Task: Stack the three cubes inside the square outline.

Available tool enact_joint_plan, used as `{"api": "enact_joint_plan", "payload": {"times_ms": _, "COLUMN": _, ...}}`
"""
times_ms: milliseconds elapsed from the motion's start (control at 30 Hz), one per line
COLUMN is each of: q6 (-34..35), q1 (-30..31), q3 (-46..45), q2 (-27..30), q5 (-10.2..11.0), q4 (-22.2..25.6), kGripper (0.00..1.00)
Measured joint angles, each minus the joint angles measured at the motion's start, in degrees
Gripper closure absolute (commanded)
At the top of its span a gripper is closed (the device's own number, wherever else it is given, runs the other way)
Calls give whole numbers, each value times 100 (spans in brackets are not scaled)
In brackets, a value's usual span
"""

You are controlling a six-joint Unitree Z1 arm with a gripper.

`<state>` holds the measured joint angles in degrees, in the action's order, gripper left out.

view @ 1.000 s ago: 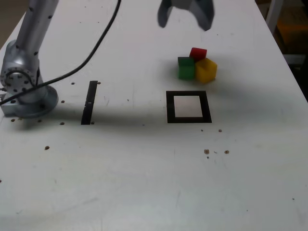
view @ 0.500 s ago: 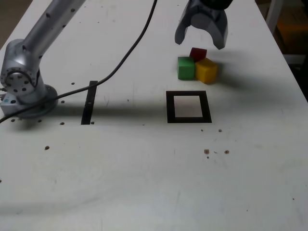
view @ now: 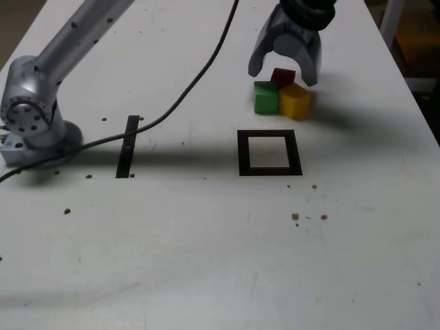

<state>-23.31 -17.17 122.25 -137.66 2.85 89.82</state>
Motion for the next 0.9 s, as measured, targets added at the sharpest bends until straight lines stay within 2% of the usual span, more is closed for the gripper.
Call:
{"api": "enact_joint_plan", "payload": {"times_ms": 333, "q6": -4, "q1": -65, "q3": -89, "q2": -58, "q5": -15, "q4": -110, "kGripper": 15}}
{"api": "enact_joint_plan", "payload": {"times_ms": 667, "q6": -110, "q1": -136, "q3": -141, "q2": -108, "q5": -59, "q4": -297, "kGripper": 29}}
{"api": "enact_joint_plan", "payload": {"times_ms": 900, "q6": -159, "q1": -86, "q3": -189, "q2": -109, "q5": -83, "q4": -403, "kGripper": 44}}
